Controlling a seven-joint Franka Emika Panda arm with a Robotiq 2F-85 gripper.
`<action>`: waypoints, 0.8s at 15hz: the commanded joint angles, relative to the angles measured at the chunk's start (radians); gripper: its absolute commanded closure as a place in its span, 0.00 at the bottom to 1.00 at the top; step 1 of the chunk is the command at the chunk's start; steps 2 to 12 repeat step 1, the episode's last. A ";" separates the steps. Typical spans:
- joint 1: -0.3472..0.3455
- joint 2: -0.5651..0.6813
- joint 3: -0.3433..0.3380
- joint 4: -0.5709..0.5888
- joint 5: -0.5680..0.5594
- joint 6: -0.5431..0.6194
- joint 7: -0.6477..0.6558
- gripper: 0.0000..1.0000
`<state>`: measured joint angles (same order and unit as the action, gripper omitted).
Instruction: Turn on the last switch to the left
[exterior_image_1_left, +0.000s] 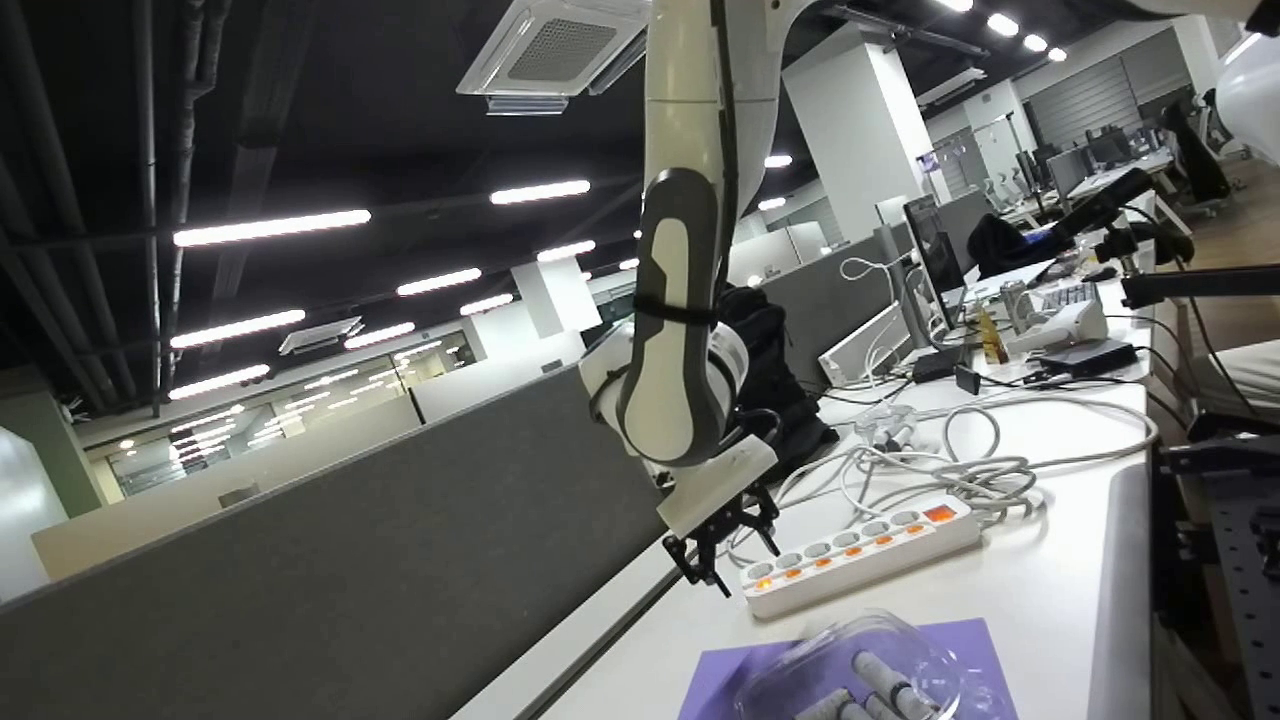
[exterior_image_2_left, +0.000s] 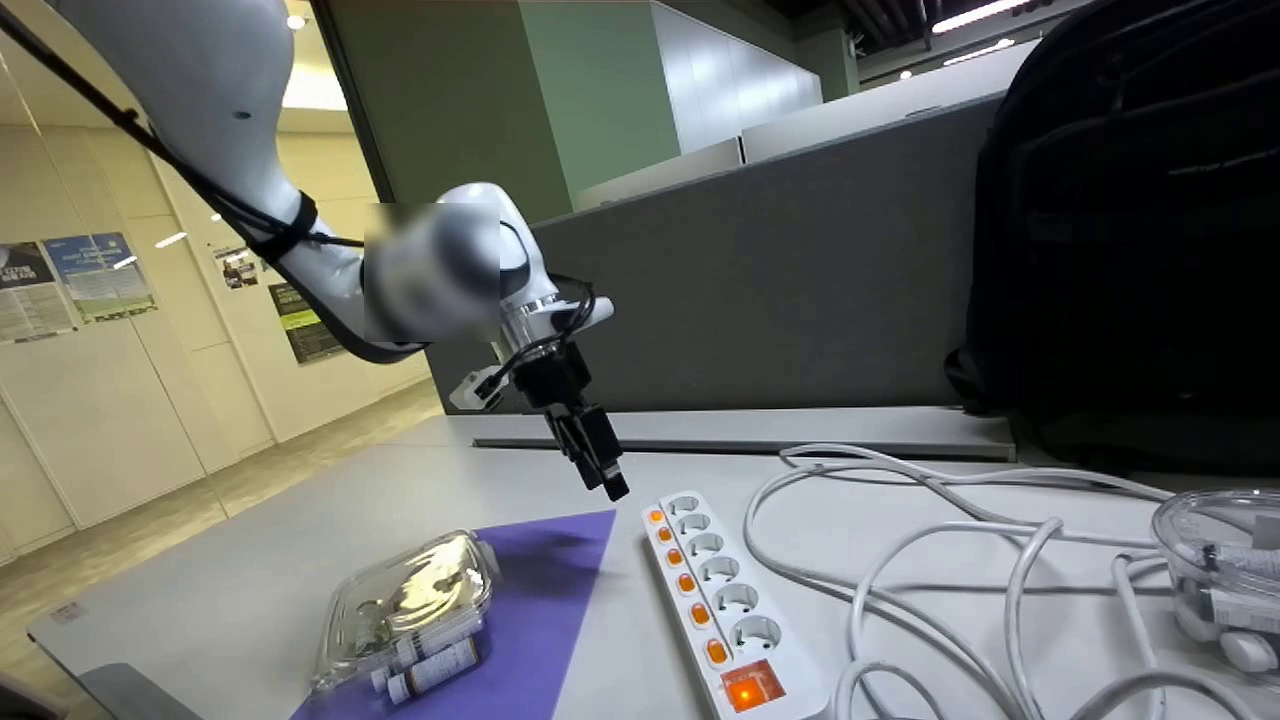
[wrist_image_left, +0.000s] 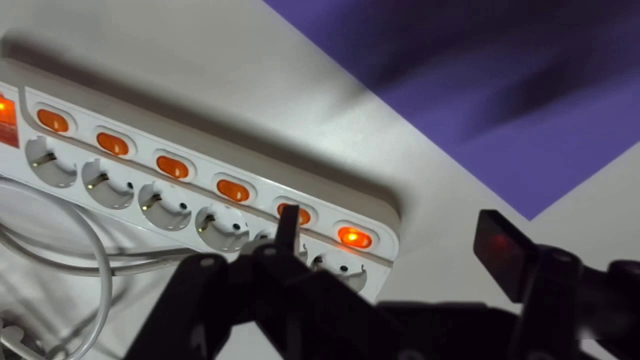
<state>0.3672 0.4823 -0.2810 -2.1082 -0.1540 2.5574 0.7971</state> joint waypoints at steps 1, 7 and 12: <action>-0.012 -0.129 0.018 -0.107 -0.057 -0.033 0.097 0.00; -0.012 -0.129 0.018 -0.107 -0.057 -0.033 0.097 0.00; -0.012 -0.129 0.018 -0.107 -0.057 -0.033 0.097 0.00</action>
